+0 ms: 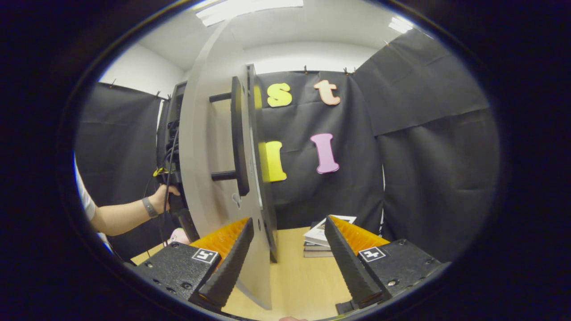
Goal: Open the cabinet door with the right hand, grasp the bottle in the cabinet with the left hand and place it on the coaster, then close the cabinet door with the right hand.
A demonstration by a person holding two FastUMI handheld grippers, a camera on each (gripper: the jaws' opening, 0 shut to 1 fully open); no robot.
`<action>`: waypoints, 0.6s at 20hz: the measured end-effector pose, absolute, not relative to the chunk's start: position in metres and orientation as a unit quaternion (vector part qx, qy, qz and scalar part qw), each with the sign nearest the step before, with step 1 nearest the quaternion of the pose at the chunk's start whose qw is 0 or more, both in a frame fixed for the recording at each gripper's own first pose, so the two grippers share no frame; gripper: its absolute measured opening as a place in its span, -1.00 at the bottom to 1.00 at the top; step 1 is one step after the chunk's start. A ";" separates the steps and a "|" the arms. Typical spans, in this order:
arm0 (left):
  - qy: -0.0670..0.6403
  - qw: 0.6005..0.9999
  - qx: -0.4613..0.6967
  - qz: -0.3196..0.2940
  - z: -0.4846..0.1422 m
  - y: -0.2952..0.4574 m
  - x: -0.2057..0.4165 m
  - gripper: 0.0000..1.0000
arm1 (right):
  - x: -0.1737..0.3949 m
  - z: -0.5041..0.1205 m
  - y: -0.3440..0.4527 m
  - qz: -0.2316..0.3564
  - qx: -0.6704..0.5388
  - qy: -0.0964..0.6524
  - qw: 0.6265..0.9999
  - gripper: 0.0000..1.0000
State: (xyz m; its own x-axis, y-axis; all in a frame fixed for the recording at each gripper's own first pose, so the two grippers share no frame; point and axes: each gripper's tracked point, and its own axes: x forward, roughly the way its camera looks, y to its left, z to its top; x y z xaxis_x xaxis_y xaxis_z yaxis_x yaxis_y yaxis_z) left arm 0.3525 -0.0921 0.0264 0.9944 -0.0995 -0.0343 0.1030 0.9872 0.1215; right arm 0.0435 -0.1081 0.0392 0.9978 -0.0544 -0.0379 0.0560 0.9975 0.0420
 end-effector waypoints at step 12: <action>0.013 0.997 0.055 -0.046 0.024 -0.090 0.391 0.89 | 0.051 0.030 -0.114 -0.033 0.022 0.033 0.999 0.90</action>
State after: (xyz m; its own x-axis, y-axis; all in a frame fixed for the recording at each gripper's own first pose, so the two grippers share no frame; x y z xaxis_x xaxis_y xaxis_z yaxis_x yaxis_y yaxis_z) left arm 0.3906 -0.0902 0.0235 0.9955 -0.0895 -0.0311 0.0924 0.9897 0.1090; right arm 0.0513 -0.1138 0.0299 0.9957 -0.0643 -0.0674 0.0672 0.9968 0.0423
